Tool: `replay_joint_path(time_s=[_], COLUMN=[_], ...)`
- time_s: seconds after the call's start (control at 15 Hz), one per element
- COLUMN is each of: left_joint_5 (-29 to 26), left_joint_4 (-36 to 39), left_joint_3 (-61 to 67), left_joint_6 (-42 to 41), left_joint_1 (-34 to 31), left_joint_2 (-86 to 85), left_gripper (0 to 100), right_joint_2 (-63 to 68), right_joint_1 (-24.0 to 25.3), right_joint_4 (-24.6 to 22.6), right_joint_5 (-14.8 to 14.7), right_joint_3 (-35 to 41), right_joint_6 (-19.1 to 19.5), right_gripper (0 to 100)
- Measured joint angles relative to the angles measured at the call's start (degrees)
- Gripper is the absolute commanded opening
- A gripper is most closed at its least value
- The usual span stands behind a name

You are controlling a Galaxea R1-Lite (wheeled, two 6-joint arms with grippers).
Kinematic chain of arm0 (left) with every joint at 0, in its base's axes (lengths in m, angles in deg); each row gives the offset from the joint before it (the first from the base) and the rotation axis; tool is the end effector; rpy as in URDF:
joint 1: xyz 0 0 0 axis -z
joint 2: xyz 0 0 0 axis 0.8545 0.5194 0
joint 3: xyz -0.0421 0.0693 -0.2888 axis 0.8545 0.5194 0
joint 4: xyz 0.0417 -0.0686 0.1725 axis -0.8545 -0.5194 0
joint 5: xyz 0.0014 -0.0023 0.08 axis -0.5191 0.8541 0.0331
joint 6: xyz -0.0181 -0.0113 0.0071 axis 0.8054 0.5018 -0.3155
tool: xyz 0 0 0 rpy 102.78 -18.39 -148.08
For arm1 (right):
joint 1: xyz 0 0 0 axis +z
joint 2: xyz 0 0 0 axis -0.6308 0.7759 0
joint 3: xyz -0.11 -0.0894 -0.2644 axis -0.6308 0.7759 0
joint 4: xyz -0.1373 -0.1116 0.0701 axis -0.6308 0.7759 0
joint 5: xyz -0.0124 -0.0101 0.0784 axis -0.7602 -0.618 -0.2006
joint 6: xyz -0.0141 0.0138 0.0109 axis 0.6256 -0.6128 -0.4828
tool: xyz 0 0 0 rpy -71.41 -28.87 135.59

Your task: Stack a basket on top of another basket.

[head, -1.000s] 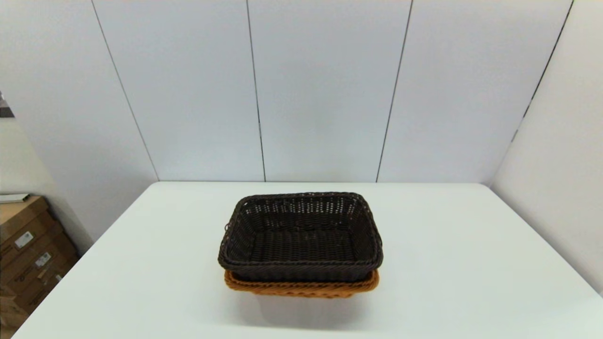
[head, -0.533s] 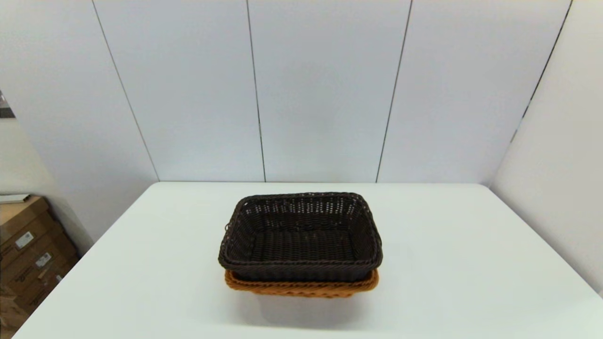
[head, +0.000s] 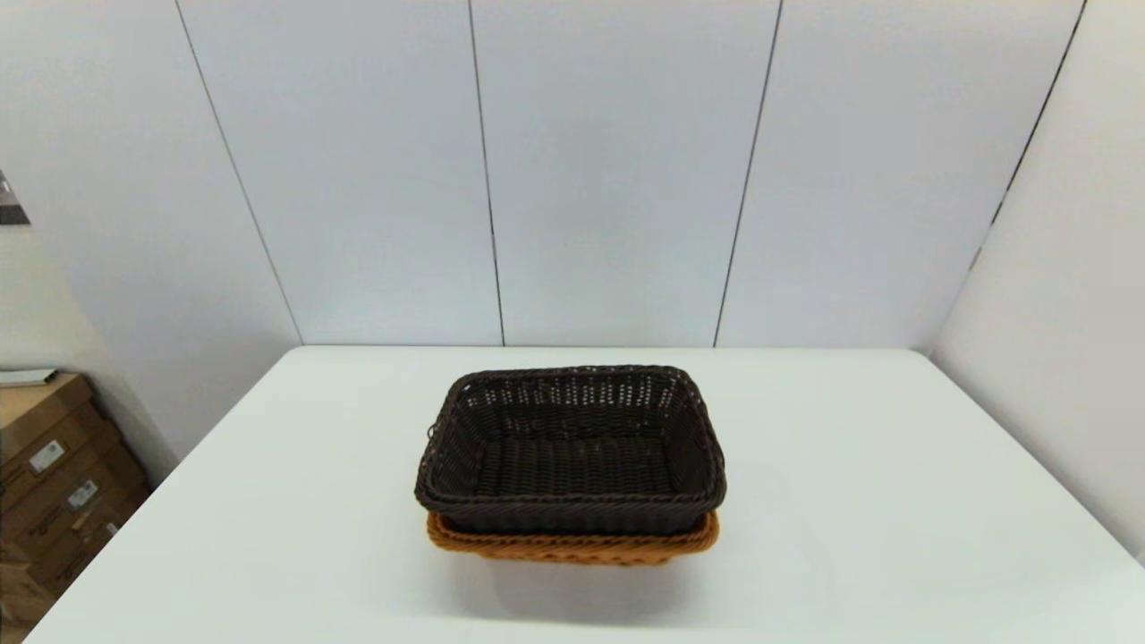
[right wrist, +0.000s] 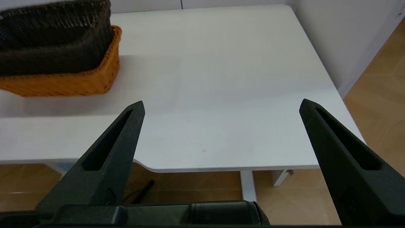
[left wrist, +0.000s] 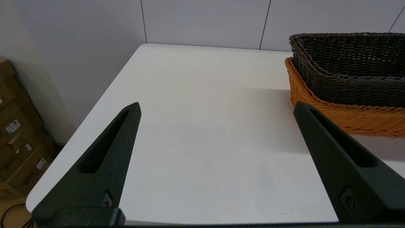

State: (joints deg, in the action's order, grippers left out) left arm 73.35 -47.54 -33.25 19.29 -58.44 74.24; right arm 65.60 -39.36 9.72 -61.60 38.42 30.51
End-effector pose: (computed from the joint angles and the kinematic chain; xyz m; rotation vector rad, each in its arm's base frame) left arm -0.0237 0.0008 0.0763 -0.0787 0.0064 0.0262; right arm -0.0882 -0.0001 0.1529 0.0213 0.2121 -0.0264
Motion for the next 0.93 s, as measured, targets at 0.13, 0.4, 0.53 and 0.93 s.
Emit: replay_joint_path(time_s=[0.13, 0.4, 0.53, 0.93], left_joint_5=[-0.02, -0.05, -0.02, -0.02], left_joint_4=[0.00, 0.00, -0.02, 0.00], left_joint_3=[0.00, 0.00, 0.00, 0.00], left_joint_6=[0.02, 0.02, 0.00, 0.00], left_joint_1=[0.00, 0.00, 0.00, 0.00], left_joint_2=[0.00, 0.00, 0.00, 0.00], left_gripper=[100, 100, 100, 100], right_joint_2=[-2.28, -3.79, -3.89, -3.90], right_joint_1=[0.11, 0.20, 0.22, 0.29], right_joint_4=[-5.10, -25.11, -35.94, -40.55], right_joint_5=[-0.26, -0.26, -0.13, 0.05], right_joint_3=[5.18, 24.15, 29.40, 33.44], right_joint_6=[5.06, 14.21, 14.07, 0.02], right_gripper=[100, 100, 100, 100])
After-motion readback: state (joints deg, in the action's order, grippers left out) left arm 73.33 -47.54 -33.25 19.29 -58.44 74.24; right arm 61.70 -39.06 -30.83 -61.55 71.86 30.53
